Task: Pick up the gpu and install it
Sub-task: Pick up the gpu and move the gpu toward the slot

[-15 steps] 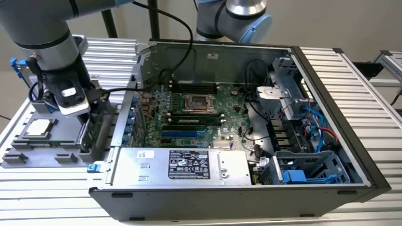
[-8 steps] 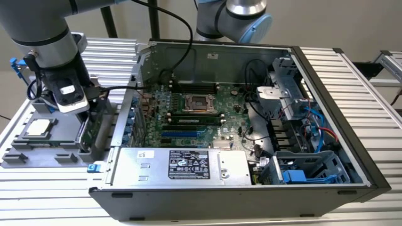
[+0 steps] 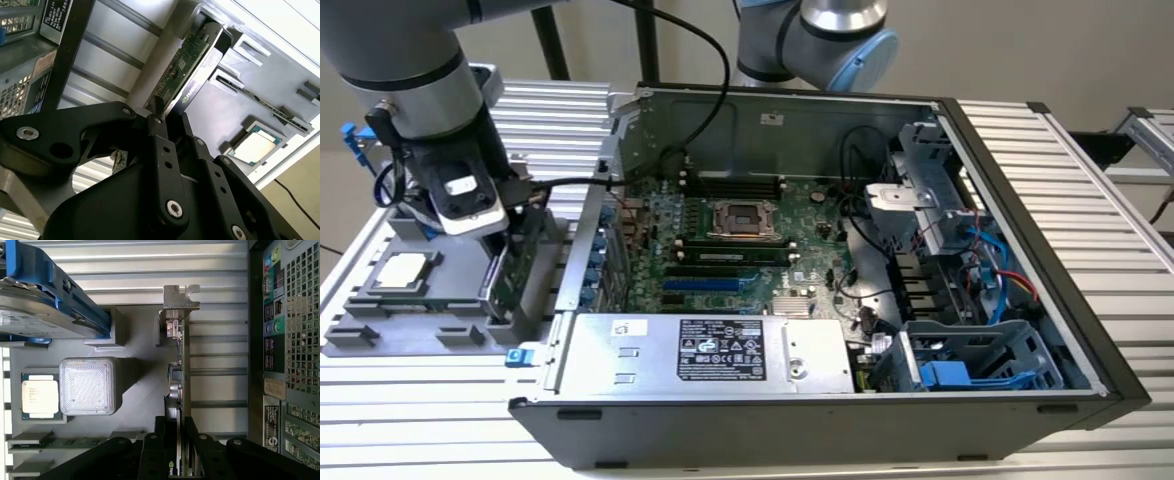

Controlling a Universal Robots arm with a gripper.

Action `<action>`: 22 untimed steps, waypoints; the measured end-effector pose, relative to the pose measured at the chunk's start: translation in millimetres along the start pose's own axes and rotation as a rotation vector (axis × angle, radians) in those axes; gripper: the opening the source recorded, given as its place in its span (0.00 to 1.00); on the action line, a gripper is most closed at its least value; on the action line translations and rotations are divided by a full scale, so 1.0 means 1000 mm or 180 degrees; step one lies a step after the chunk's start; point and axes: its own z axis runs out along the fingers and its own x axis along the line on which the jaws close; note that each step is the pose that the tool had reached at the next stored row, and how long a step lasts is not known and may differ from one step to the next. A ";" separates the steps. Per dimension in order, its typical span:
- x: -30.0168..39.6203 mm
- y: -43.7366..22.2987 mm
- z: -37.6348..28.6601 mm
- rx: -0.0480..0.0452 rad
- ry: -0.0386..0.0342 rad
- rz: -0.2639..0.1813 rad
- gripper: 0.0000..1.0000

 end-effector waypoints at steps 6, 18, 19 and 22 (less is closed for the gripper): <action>0.0000 0.0001 -0.0014 0.0000 0.0000 -0.0005 0.00; 0.0001 0.0001 -0.0034 0.0001 0.0001 -0.0006 0.00; 0.0001 0.0002 -0.0040 0.0000 0.0001 -0.0007 0.00; 0.0001 0.0003 -0.0068 0.0000 0.0001 -0.0012 0.00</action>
